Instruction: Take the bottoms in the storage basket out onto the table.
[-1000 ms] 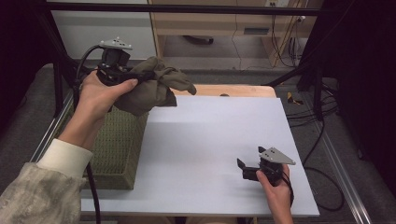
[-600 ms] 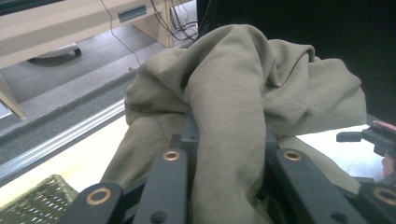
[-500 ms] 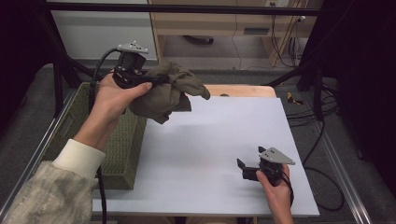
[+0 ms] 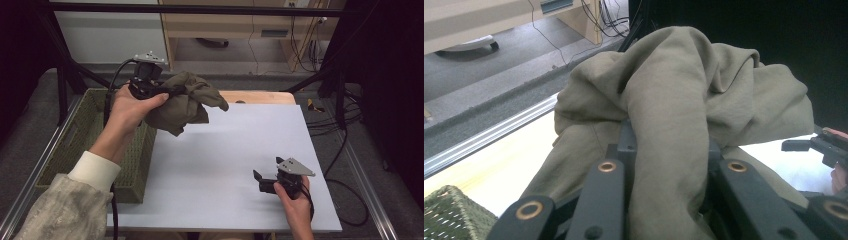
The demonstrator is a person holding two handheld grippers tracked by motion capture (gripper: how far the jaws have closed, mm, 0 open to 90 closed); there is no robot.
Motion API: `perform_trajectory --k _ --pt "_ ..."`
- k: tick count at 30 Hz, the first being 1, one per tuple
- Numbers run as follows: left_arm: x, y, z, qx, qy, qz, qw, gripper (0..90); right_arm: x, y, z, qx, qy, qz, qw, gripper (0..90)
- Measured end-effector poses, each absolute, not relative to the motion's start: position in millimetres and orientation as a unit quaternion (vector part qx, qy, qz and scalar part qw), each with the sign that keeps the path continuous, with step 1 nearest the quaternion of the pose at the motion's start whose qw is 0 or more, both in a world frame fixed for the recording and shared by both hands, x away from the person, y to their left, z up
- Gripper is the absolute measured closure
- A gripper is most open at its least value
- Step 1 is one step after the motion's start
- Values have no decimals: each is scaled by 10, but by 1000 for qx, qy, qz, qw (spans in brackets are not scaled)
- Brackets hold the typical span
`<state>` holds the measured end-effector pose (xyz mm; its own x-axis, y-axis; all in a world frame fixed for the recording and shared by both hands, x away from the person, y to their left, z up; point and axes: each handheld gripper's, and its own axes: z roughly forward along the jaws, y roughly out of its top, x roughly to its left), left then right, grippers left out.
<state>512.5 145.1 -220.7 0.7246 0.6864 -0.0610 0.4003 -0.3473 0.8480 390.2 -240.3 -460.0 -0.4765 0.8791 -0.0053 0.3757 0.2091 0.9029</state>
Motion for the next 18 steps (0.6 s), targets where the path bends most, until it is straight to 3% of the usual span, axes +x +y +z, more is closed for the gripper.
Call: perform_trajectory --k 18 --pt "5172 1291 -2373 803 338 138 471 738 3904 -2403 -4623 432 716 466 289 49"
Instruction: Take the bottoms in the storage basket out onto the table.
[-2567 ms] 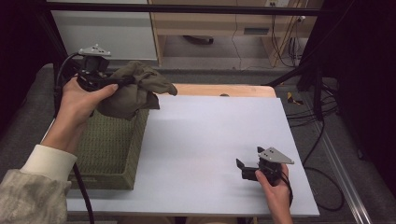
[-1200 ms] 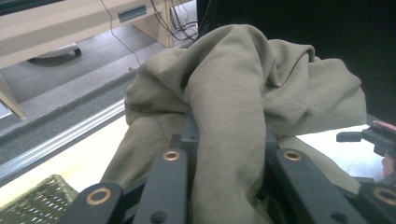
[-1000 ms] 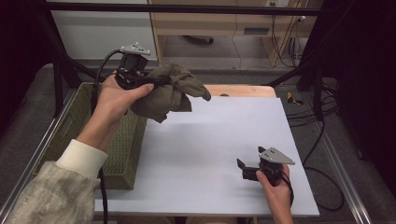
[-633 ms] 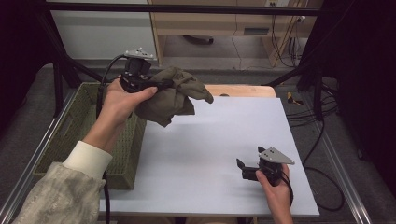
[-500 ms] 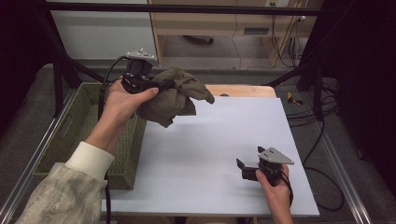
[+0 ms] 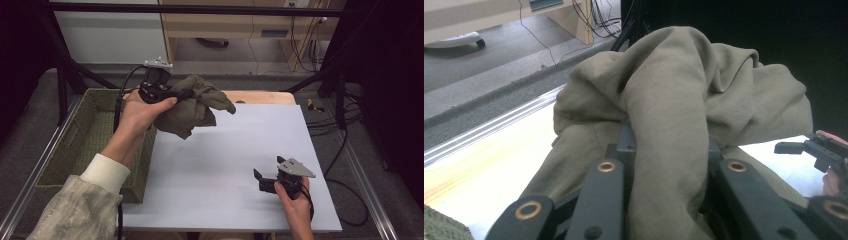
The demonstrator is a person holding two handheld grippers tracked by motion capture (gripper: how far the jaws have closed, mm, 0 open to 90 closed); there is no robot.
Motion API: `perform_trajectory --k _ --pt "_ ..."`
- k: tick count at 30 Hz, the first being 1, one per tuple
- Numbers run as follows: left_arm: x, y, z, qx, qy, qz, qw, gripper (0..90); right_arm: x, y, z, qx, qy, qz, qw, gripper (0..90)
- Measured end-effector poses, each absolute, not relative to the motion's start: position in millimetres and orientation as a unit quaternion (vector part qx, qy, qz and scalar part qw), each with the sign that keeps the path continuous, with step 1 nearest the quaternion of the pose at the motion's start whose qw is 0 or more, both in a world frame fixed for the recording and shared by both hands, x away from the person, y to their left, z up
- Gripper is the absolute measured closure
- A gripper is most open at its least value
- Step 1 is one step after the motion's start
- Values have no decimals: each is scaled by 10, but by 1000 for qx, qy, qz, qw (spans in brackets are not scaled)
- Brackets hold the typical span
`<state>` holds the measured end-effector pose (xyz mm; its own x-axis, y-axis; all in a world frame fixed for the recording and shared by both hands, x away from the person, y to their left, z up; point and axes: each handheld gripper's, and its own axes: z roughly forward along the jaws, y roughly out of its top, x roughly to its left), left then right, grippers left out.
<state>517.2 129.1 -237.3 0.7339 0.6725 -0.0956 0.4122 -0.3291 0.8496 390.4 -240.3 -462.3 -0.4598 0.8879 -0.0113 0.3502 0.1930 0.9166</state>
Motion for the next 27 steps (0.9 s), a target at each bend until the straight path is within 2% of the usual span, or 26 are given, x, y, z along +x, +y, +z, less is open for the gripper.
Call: perform_trajectory --k 10,27 --pt "5201 1203 -2463 807 337 131 466 737 3908 -2418 -4636 429 708 473 301 49" --pt "5225 1016 -2551 811 332 122 466 737 3913 -2437 -4632 431 711 475 289 55"
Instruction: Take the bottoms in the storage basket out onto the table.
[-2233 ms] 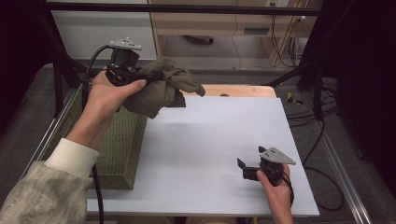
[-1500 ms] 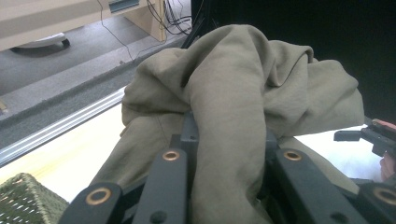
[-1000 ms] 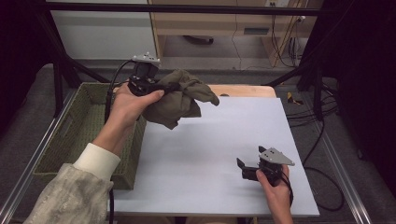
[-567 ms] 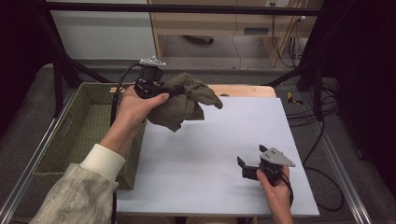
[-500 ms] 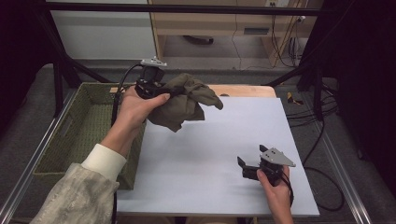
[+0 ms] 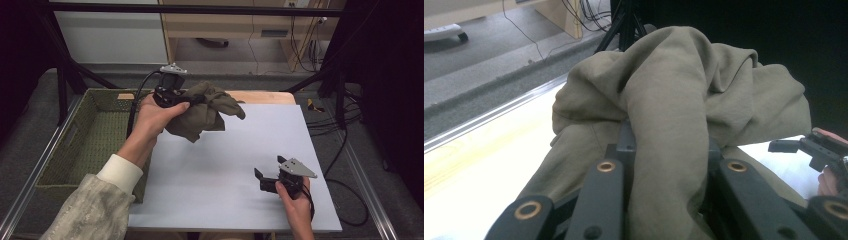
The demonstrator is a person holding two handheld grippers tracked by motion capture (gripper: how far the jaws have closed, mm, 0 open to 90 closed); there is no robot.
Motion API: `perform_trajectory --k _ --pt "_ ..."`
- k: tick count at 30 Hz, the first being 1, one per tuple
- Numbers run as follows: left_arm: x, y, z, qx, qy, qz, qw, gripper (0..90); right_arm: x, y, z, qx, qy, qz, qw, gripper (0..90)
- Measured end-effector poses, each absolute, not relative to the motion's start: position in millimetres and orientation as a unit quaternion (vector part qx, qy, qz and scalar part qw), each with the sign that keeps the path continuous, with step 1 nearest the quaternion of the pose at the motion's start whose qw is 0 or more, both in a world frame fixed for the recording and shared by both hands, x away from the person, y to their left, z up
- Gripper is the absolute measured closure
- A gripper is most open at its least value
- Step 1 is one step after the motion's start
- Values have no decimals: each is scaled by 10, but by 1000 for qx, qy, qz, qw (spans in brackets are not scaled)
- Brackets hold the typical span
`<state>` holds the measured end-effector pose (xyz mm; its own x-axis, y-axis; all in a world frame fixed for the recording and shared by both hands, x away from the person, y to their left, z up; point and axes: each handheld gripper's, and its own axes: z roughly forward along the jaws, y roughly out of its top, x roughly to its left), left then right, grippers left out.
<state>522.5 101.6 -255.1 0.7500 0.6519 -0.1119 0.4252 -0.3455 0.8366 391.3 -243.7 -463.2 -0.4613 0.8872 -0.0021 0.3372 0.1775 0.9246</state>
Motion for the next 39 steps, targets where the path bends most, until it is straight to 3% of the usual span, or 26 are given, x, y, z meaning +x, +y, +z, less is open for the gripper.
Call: perform_trajectory --k 39 --pt "5277 604 -2783 827 307 108 459 736 3913 -2446 -4627 433 711 475 284 60"
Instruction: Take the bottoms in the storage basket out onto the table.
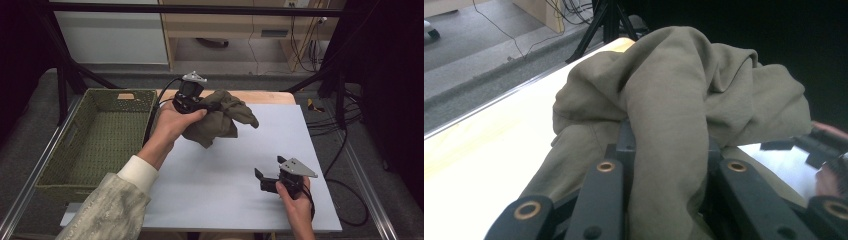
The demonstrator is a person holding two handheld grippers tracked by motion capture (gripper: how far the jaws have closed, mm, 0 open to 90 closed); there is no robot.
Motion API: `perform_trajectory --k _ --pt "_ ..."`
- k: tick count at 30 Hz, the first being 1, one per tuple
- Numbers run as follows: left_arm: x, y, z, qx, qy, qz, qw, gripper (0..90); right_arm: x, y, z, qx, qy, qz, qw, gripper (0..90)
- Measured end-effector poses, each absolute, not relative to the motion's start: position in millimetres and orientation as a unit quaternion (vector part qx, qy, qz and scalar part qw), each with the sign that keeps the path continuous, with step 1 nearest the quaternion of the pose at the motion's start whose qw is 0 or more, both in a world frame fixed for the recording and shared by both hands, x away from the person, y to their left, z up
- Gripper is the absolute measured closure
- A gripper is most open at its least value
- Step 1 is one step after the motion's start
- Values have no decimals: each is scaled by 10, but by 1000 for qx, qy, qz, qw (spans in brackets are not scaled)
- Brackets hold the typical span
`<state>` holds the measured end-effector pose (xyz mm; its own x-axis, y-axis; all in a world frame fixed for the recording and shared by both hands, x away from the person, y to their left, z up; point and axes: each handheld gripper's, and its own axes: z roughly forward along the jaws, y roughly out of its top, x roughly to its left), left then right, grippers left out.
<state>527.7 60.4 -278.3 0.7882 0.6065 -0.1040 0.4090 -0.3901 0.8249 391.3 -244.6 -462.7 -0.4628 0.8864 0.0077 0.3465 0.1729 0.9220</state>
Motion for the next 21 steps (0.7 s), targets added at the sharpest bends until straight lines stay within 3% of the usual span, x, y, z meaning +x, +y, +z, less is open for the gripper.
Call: perform_trajectory --k 21 --pt "5357 237 -2959 832 282 102 466 735 3931 -2444 -4640 430 716 472 282 60"
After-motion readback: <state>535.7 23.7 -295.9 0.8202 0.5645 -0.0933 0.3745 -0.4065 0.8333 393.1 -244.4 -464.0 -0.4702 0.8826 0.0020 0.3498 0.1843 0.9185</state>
